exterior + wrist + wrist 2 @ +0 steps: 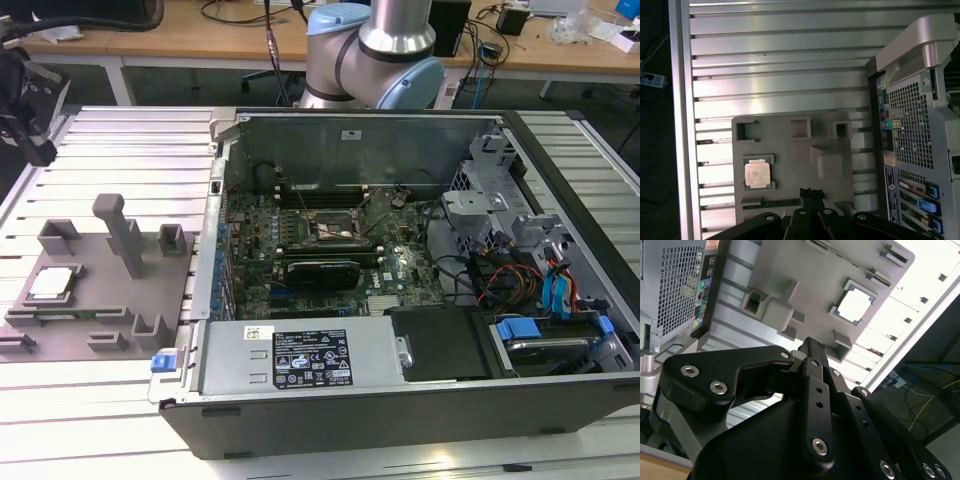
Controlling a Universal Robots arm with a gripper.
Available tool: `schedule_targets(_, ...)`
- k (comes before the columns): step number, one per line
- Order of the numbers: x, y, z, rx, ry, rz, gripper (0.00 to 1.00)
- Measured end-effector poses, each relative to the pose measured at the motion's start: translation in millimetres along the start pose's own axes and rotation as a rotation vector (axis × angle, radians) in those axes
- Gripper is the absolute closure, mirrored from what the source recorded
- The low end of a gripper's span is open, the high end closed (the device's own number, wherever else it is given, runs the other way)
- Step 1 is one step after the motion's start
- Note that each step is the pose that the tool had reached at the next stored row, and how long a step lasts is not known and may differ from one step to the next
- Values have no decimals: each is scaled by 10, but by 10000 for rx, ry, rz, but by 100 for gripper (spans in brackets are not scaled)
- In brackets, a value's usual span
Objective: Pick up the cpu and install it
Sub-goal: 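Reach for the cpu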
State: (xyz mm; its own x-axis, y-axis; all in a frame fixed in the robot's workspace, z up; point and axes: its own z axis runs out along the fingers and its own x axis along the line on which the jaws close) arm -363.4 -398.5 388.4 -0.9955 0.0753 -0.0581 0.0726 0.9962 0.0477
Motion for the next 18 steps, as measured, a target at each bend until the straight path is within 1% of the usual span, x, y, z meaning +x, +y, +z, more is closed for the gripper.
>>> schedule_targets(1,39,-4,29,0,0,0,89)
schedule_targets(5,94,-12,90,1,1,0,89)
schedule_targets(8,140,-23,148,2,2,0,89)
schedule_targets(15,213,-77,271,1,2,2,89)
schedule_targets(18,228,-106,315,1,1,0,89)
